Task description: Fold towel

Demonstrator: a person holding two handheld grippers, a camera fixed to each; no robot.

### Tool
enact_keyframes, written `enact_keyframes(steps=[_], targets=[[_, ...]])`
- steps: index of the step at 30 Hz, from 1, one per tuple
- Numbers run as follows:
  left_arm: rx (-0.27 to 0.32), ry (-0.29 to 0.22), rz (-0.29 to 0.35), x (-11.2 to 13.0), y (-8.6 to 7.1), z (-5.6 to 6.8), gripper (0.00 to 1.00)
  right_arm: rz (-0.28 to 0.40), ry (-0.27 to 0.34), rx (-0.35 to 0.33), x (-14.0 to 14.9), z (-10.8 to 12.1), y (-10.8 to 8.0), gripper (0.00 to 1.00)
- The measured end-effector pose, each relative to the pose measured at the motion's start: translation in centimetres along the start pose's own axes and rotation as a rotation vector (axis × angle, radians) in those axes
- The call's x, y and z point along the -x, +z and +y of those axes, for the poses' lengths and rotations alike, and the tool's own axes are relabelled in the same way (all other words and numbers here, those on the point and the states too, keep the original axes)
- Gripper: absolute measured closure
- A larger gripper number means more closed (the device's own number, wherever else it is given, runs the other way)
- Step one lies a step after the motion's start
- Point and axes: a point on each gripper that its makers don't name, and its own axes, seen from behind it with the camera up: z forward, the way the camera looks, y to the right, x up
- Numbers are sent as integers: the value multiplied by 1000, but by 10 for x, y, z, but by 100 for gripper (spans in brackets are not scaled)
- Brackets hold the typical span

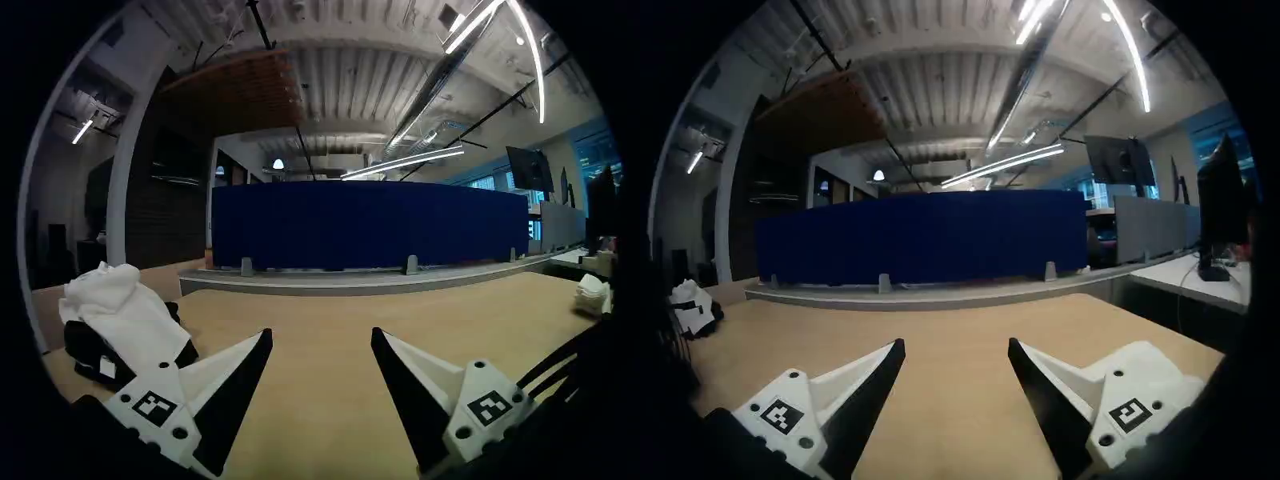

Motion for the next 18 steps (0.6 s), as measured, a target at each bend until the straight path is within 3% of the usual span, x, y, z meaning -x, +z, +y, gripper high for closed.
enact_keyframes(steps=[18], targets=[[0, 0, 0, 0, 0, 0, 8, 24, -54, -10, 7, -6, -5, 0]])
